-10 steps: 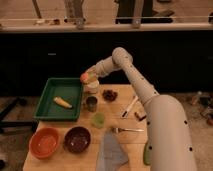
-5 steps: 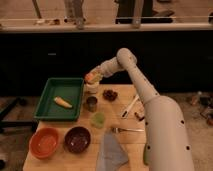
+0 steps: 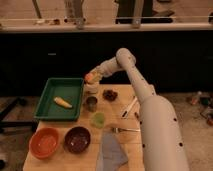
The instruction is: Place apple in paper cup
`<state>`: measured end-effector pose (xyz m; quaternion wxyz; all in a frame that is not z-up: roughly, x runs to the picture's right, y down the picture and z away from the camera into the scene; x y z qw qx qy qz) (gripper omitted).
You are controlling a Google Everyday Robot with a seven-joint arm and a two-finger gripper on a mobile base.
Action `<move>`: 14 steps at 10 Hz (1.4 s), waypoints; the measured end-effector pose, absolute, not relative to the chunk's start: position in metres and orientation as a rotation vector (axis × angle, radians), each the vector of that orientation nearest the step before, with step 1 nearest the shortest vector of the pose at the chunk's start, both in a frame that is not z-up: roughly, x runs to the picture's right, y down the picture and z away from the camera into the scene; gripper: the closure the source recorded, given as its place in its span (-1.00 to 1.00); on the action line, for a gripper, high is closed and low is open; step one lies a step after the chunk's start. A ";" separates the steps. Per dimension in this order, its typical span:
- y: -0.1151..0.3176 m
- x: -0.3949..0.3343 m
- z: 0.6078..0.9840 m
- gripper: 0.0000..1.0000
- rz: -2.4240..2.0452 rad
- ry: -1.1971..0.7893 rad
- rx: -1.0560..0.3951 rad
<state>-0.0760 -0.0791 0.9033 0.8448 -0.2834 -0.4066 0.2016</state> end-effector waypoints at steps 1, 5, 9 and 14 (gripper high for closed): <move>-0.078 -0.077 0.905 1.00 0.427 -0.858 -0.602; -0.073 -0.074 0.912 1.00 0.435 -0.854 -0.614; -0.070 -0.074 0.920 1.00 0.439 -0.847 -0.620; -0.072 -0.070 0.930 0.54 0.446 -0.832 -0.631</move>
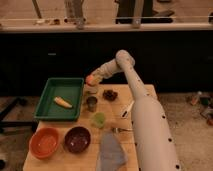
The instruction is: Place apple in paper cup
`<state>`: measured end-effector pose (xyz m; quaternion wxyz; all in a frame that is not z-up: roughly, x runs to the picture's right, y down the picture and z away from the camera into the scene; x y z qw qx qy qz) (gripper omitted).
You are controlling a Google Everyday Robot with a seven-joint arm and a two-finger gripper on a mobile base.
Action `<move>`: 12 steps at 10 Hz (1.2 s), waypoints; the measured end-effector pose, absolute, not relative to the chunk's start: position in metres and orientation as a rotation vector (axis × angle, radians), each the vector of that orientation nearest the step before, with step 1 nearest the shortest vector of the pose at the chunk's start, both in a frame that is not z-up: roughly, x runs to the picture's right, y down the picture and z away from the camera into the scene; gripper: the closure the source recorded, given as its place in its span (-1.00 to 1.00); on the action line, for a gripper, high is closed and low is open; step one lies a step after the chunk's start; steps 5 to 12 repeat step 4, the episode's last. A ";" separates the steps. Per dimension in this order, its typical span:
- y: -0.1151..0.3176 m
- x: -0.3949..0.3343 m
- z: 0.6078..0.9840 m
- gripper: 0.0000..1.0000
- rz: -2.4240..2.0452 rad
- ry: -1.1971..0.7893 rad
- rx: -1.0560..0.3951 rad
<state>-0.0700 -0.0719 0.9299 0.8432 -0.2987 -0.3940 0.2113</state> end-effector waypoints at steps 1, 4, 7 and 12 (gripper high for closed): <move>-0.072 -0.069 0.930 0.42 0.447 -0.829 -0.632; -0.072 -0.068 0.931 0.40 0.449 -0.828 -0.632; -0.072 -0.068 0.931 0.40 0.449 -0.828 -0.632; -0.072 -0.068 0.931 0.40 0.449 -0.828 -0.632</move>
